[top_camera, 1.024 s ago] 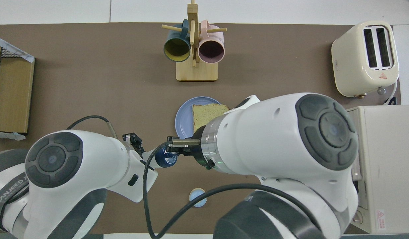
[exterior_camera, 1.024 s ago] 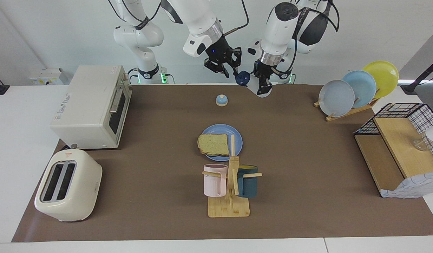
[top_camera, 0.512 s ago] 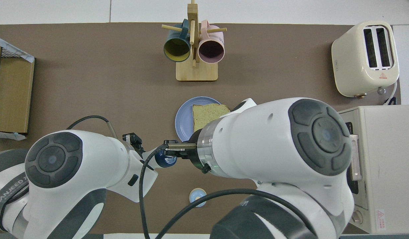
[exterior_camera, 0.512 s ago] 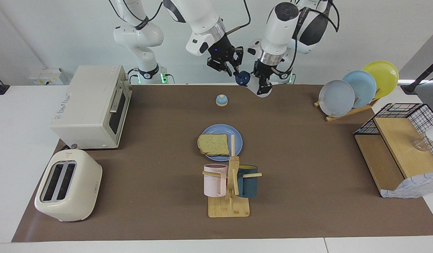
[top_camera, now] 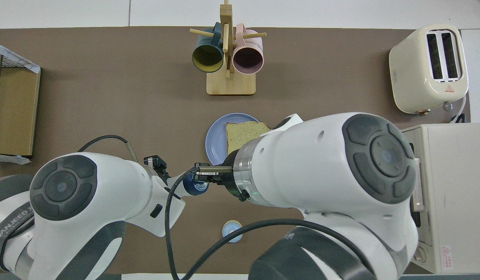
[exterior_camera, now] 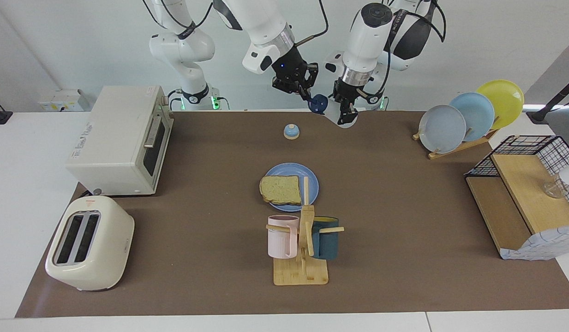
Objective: Put bread on plate and add seasoning
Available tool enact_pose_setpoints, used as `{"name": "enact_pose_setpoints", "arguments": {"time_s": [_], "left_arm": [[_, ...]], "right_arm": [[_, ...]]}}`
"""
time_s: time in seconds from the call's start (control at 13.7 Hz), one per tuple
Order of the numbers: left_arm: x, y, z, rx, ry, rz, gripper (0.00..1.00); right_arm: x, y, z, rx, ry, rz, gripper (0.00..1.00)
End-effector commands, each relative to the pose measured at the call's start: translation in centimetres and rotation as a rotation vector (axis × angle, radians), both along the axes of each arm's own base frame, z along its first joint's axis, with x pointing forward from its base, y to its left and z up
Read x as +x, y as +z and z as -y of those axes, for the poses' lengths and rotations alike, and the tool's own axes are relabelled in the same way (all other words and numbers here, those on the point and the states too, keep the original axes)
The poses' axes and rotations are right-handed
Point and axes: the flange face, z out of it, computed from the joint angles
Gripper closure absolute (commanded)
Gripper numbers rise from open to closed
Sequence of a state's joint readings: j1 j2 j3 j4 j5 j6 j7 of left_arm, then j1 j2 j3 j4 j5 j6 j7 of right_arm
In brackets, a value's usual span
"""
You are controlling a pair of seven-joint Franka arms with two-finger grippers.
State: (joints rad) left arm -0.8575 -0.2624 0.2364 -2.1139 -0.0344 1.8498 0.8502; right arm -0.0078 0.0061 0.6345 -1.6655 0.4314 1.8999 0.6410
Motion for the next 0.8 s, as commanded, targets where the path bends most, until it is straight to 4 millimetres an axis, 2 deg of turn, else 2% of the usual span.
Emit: {"name": "enact_pose_setpoints", "arguments": {"time_s": [0.0, 0.22, 0.37, 0.44, 0.59, 0.66, 0.73], "left_arm": [[-0.7, 0.2, -0.7, 0.002, -0.007, 0.011, 1.00], [-0.8, 0.1, -0.8, 0.006, -0.011, 0.005, 1.00], [-0.8, 0.1, -0.8, 0.005, -0.011, 0.006, 1.00], [-0.8, 0.1, -0.8, 0.005, -0.011, 0.006, 1.00], [-0.6, 0.1, -0.9, 0.006, -0.006, 0.006, 1.00], [-0.5, 0.1, -1.0, 0.005, -0.004, 0.008, 1.00], [-0.2, 0.1, -1.1, 0.005, -0.003, 0.012, 1.00]], "right_arm": [[2.2, 1.2, 2.8, 0.061, -0.081, -0.024, 1.00], [4.8, 1.7, 6.8, 0.157, -0.173, -0.075, 1.00], [4.9, 1.7, 7.2, 0.147, -0.155, -0.045, 0.98], [4.6, 1.3, 7.1, 0.121, -0.135, -0.035, 0.01], [4.7, 0.2, 8.7, -0.086, -0.076, 0.047, 0.00], [5.3, -0.1, 10.5, -0.177, -0.046, 0.076, 0.00], [6.8, -0.4, 14.8, -0.268, -0.008, 0.086, 0.00]]}}
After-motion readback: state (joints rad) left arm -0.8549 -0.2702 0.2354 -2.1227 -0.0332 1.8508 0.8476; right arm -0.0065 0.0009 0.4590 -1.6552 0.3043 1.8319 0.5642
